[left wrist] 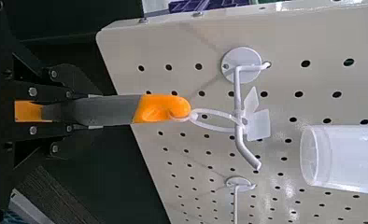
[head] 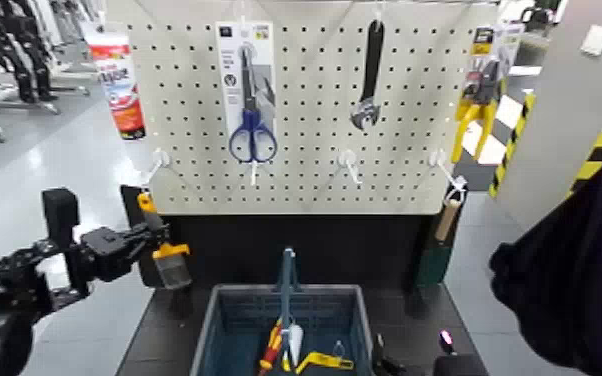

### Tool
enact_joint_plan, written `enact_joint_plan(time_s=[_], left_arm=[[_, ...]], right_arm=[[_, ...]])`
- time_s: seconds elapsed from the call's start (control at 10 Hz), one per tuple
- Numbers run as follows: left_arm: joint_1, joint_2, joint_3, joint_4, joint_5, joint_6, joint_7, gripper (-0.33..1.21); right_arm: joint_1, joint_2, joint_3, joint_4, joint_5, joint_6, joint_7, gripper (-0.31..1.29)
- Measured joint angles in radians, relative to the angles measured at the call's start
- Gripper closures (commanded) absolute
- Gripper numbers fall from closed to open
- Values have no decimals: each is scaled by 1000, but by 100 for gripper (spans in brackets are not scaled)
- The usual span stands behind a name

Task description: Put the yellow paint brush into the crate.

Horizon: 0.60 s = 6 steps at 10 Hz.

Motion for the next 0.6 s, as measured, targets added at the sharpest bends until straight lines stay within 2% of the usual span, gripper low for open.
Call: enact_joint_plan(time_s=[0.3,0.6], left_arm=[[30,-12,17,-51,-1,0,16,118],[97,-38,64,-164,0,20,31,118]], right_arm=[[0,0,1,0,0,3,1,14],[-1,0,2,1,0,6,1,14]])
